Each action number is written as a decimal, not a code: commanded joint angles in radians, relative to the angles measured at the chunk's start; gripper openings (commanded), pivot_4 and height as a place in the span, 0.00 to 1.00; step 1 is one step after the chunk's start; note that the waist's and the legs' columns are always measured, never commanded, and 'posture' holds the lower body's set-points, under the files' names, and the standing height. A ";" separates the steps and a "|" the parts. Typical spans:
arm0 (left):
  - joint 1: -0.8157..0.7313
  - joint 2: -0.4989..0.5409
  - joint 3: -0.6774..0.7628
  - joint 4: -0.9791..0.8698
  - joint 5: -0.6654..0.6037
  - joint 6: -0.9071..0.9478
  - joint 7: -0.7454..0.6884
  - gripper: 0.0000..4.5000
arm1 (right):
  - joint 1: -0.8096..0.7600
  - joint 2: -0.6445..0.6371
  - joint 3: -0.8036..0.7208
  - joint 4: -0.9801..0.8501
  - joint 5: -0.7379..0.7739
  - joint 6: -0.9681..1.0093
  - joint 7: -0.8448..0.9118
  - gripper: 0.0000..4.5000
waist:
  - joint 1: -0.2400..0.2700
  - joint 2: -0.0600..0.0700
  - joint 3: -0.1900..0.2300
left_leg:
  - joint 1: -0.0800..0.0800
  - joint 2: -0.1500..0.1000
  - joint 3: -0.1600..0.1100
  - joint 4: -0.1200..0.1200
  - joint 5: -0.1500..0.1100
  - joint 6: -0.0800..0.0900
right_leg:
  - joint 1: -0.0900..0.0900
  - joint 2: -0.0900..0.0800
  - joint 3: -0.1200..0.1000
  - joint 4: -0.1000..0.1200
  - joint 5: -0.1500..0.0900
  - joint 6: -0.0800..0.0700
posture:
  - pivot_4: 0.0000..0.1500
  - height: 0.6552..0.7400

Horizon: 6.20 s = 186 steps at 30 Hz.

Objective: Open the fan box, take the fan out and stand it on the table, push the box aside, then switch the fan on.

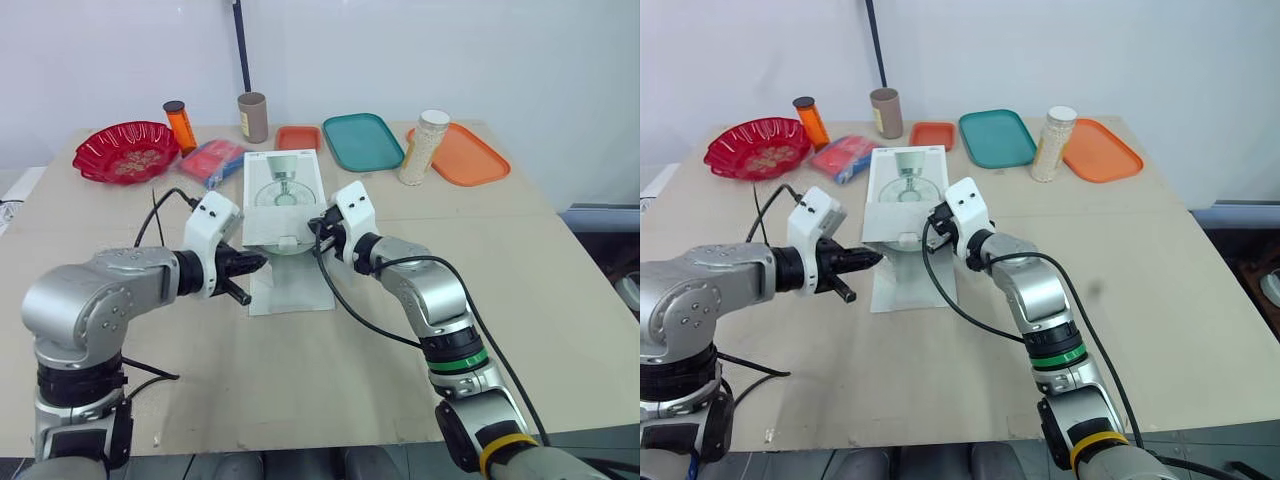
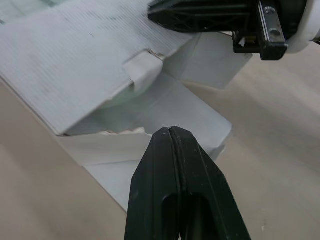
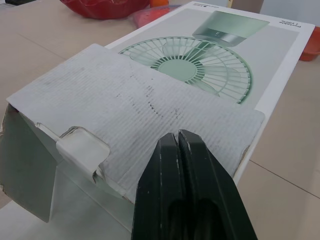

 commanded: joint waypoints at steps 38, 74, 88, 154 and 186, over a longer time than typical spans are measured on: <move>0.077 0.088 -0.070 -0.050 0.097 -0.144 0.164 0.00 | 0.020 0.000 0.051 -0.007 -0.032 -0.004 0.008 0.01 | 0.001 0.000 0.000 | 0.001 0.000 0.000 -0.002 0.000 -0.001 | 0.000 0.000 0.001 0.000 0.000 0.000 | 1.00 1.00; 0.003 0.042 -0.167 0.040 0.106 -0.208 0.185 0.00 | 0.024 0.017 0.056 0.001 -0.051 -0.016 -0.002 0.01 | -0.001 -0.001 -0.001 | 0.002 0.000 0.000 -0.003 0.001 -0.002 | 0.001 0.000 0.001 0.000 0.000 0.000 | 1.00 1.00; 0.067 0.136 -0.121 0.032 0.118 -0.198 0.168 0.00 | 0.020 0.024 0.061 0.017 -0.051 -0.029 0.008 0.01 | -0.002 -0.001 0.000 | 0.002 0.000 0.000 -0.003 0.001 -0.002 | 0.001 0.000 0.000 0.000 0.000 0.000 | 1.00 1.00; 0.120 0.284 0.111 0.093 0.048 -0.291 -0.076 0.00 | 0.051 0.054 0.092 0.020 -0.108 -0.042 -0.010 0.01 | -0.003 -0.001 -0.001 | 0.002 0.000 -0.001 -0.004 0.001 -0.002 | 0.000 -0.001 -0.001 0.000 0.000 0.000 | 1.00 1.00; 0.279 -0.281 0.321 0.048 -0.224 -0.105 0.271 0.00 | 0.065 0.055 0.111 -0.009 -0.109 -0.022 -0.004 0.01 | 0.005 -0.007 -0.005 | 0.003 0.000 -0.001 -0.004 0.002 -0.006 | 0.002 -0.001 -0.001 -0.001 0.001 -0.001 | 1.00 1.00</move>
